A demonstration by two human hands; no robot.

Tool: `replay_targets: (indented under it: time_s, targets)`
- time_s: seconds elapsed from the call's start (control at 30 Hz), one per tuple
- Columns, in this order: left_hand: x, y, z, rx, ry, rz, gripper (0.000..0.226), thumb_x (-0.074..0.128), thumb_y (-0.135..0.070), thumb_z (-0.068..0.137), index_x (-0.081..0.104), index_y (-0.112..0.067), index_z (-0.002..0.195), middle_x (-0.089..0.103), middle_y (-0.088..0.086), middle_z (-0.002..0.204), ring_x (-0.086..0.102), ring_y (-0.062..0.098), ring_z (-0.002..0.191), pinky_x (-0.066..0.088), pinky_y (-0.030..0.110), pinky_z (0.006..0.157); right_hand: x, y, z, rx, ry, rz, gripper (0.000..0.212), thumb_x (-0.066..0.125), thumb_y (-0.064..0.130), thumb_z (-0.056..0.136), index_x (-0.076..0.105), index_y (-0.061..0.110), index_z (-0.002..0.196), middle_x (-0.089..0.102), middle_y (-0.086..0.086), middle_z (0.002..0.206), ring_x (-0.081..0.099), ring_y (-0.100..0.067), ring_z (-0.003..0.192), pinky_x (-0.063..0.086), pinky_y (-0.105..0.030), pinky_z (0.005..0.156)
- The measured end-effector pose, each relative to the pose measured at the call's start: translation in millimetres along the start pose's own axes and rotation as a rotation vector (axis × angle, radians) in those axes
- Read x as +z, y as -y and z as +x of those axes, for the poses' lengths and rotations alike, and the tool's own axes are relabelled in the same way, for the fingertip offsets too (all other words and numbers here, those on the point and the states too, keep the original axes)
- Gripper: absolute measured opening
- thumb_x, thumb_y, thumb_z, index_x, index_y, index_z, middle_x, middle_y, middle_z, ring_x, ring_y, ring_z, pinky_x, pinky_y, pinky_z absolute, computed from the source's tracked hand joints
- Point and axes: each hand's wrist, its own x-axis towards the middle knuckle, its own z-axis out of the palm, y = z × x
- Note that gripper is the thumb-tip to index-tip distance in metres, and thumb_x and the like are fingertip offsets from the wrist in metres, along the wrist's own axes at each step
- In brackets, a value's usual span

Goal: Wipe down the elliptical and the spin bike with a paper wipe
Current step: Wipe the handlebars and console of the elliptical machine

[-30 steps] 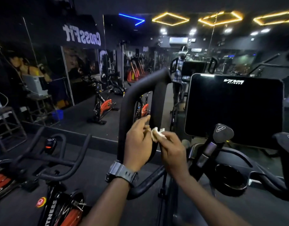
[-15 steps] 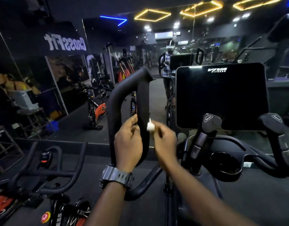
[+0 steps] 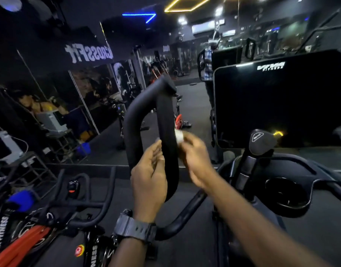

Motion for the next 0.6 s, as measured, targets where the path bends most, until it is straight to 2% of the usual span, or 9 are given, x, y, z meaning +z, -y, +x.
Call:
replay_targets:
  time_s: [0.07,0.13,0.23,0.3,0.37,0.43,0.47,0.53,0.6]
  targets:
    - [1.3,-0.5,-2.3,0.008,-0.044,-0.004,0.038,0.052,-0.018,0.090,0.065,-0.028,0.124,0.069,-0.016,0.116,0.062,0.000,0.113,0.048,0.032,0.101,13.0,40.5,43.1,-0.076,0.028,0.136,0.021,0.045,0.012,0.099,0.065,0.014,0.095,0.066,-0.005,0.094,0.059,-0.019,0.090,0.048,-0.035,0.084]
    - [5.1,0.2,-3.0,-0.007,-0.093,-0.039,0.032,0.054,-0.020,0.091,0.066,-0.026,0.120,0.071,-0.014,0.113,0.064,0.005,0.111,0.049,0.034,0.100,9.3,35.4,56.1,-0.039,0.053,0.127,0.021,0.046,0.020,0.099,0.065,0.013,0.094,0.066,-0.008,0.092,0.057,-0.020,0.089,0.044,-0.035,0.081]
    - [6.5,0.1,-7.4,-0.005,-0.155,-0.062,0.025,0.056,-0.007,0.097,0.066,-0.022,0.115,0.072,-0.009,0.107,0.067,0.010,0.106,0.051,0.035,0.095,-11.8,-32.7,8.4,0.260,0.188,0.141,0.029,0.049,0.026,0.092,0.068,0.004,0.096,0.068,-0.022,0.098,0.061,-0.029,0.089,0.047,-0.035,0.078]
    - [8.6,-0.6,-8.9,0.003,-0.203,-0.055,0.028,0.055,-0.002,0.096,0.065,-0.025,0.109,0.072,-0.007,0.102,0.070,0.013,0.099,0.053,0.029,0.088,-22.9,-56.9,-21.3,0.429,0.308,0.277,0.027,0.053,0.026,0.087,0.068,0.004,0.090,0.065,-0.021,0.093,0.058,-0.032,0.089,0.045,-0.037,0.081]
    - [10.6,0.2,-11.3,0.019,-0.274,-0.022,0.028,0.058,-0.004,0.095,0.064,-0.030,0.104,0.071,-0.006,0.099,0.069,0.014,0.095,0.051,0.021,0.081,-19.7,-40.5,-4.4,0.505,0.366,0.323,0.039,0.046,0.030,0.096,0.070,0.002,0.084,0.066,-0.016,0.083,0.061,-0.026,0.078,0.046,-0.035,0.080]
    - [11.0,0.5,-14.9,0.030,-0.354,-0.014,0.023,0.061,-0.009,0.095,0.063,-0.030,0.102,0.068,-0.004,0.099,0.066,0.013,0.092,0.048,0.017,0.078,-6.5,1.5,34.9,0.461,0.402,0.359,0.060,0.035,0.042,0.102,0.073,0.007,0.072,0.067,-0.010,0.069,0.062,-0.018,0.061,0.047,-0.029,0.066]
    - [10.8,-0.5,-17.3,0.034,-0.385,-0.022,0.020,0.061,-0.012,0.093,0.063,-0.029,0.102,0.067,-0.002,0.099,0.065,0.011,0.091,0.047,0.015,0.078,1.3,24.3,56.1,0.422,0.399,0.408,0.062,0.034,0.046,0.102,0.074,0.008,0.074,0.068,-0.010,0.070,0.063,-0.018,0.061,0.049,-0.029,0.063]
    - [10.8,0.0,-22.2,0.016,-0.408,-0.021,0.018,0.061,-0.010,0.094,0.063,-0.025,0.103,0.066,-0.003,0.098,0.062,0.006,0.088,0.046,0.012,0.077,15.9,52.9,83.1,0.350,0.386,0.500,0.058,0.037,0.050,0.100,0.072,0.005,0.089,0.071,-0.015,0.081,0.067,-0.022,0.073,0.052,-0.033,0.068]
    - [13.1,1.5,-26.5,-0.041,-0.335,-0.003,0.018,0.060,-0.007,0.095,0.064,-0.022,0.104,0.067,-0.005,0.098,0.062,0.003,0.086,0.045,0.010,0.075,13.2,43.8,81.6,0.374,0.393,0.522,0.056,0.038,0.049,0.099,0.071,0.004,0.096,0.071,-0.015,0.086,0.069,-0.023,0.077,0.055,-0.032,0.070]
